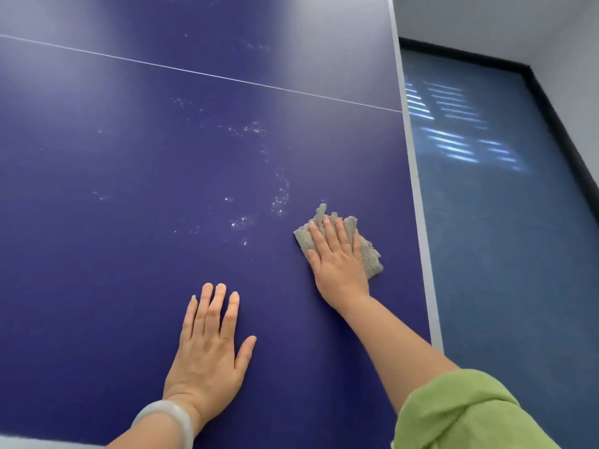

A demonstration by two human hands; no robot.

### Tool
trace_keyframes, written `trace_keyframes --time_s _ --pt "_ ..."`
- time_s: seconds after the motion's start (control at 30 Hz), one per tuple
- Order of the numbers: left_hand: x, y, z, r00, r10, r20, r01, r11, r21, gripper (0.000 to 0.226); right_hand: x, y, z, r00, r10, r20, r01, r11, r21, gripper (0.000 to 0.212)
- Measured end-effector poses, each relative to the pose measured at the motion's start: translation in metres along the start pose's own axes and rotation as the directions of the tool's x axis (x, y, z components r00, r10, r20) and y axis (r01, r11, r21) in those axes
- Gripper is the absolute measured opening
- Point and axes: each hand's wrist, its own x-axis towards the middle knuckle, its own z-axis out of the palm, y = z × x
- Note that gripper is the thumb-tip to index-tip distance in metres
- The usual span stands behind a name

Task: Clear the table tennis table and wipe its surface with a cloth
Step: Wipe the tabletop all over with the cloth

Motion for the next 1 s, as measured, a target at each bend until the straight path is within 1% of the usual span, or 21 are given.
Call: trace_keyframes --time_s 0.03,0.07,0.17,0.23,0.33,0.43,0.5,0.57,0.63,0.8,0.9,0.93,0.97,1.0 --pt "0.000 0.001 0.001 1.000 0.003 0.001 -0.003 1.000 0.000 0.079 -0.007 0.013 0.000 1.000 -0.001 0.010 0.001 1.000 -0.007 0.055" --pt "0.000 -0.001 0.001 1.000 0.000 0.003 0.000 1.000 0.001 0.080 -0.012 0.028 -0.002 0.999 0.040 0.004 -0.040 0.999 -0.004 0.055" --pt "0.000 0.001 0.001 1.000 -0.002 0.012 0.002 1.000 -0.002 0.080 -0.011 0.084 -0.012 0.974 0.223 -0.035 -0.223 0.975 0.007 0.054" --pt "0.000 0.001 0.001 1.000 0.003 0.007 -0.003 1.000 0.006 0.080 0.001 0.109 -0.023 0.964 0.265 0.004 -0.264 0.964 -0.006 0.054" --pt "0.000 0.000 0.002 1.000 0.009 -0.002 -0.009 1.000 0.012 0.079 0.003 0.117 -0.028 0.969 0.246 0.025 -0.246 0.969 0.000 0.054" --pt "0.001 0.000 0.001 1.000 0.012 -0.011 -0.012 1.000 0.005 0.080 -0.049 0.105 -0.019 0.986 0.168 -0.017 -0.168 0.986 0.013 0.054" --pt "0.002 0.000 0.002 1.000 0.016 -0.013 -0.016 1.000 0.005 0.079 -0.091 0.100 -0.015 0.995 0.105 0.003 -0.105 0.994 0.029 0.055" --pt "0.001 -0.001 0.003 1.000 0.020 -0.007 -0.020 1.000 0.001 0.079 -0.106 0.105 -0.014 0.998 0.058 0.035 -0.058 0.998 0.016 0.056" --pt "0.000 -0.001 0.004 1.000 0.023 -0.008 -0.023 1.000 -0.003 0.079 -0.092 0.115 -0.019 0.997 0.077 0.024 -0.077 0.997 0.005 0.054" --pt "0.001 0.000 0.006 1.000 0.025 -0.009 -0.025 1.000 0.000 0.079 0.002 0.143 -0.034 0.981 0.194 -0.010 -0.194 0.981 -0.010 0.053" --pt "0.002 0.000 0.006 1.000 0.026 -0.018 -0.025 1.000 0.013 0.079 0.033 0.135 -0.035 0.960 0.281 -0.002 -0.281 0.958 -0.058 0.054" --pt "0.002 -0.001 0.005 1.000 0.026 -0.015 -0.026 1.000 0.014 0.079 0.035 0.123 -0.033 0.959 0.283 -0.012 -0.283 0.955 -0.082 0.054" --pt "0.001 -0.001 0.006 1.000 0.024 -0.012 -0.023 1.000 0.014 0.080 0.032 0.104 -0.029 0.967 0.254 -0.029 -0.255 0.962 -0.101 0.055" --pt "0.001 -0.001 0.006 1.000 0.018 -0.010 -0.018 1.000 0.011 0.080 0.027 0.082 -0.024 0.981 0.189 -0.033 -0.192 0.976 -0.104 0.056"
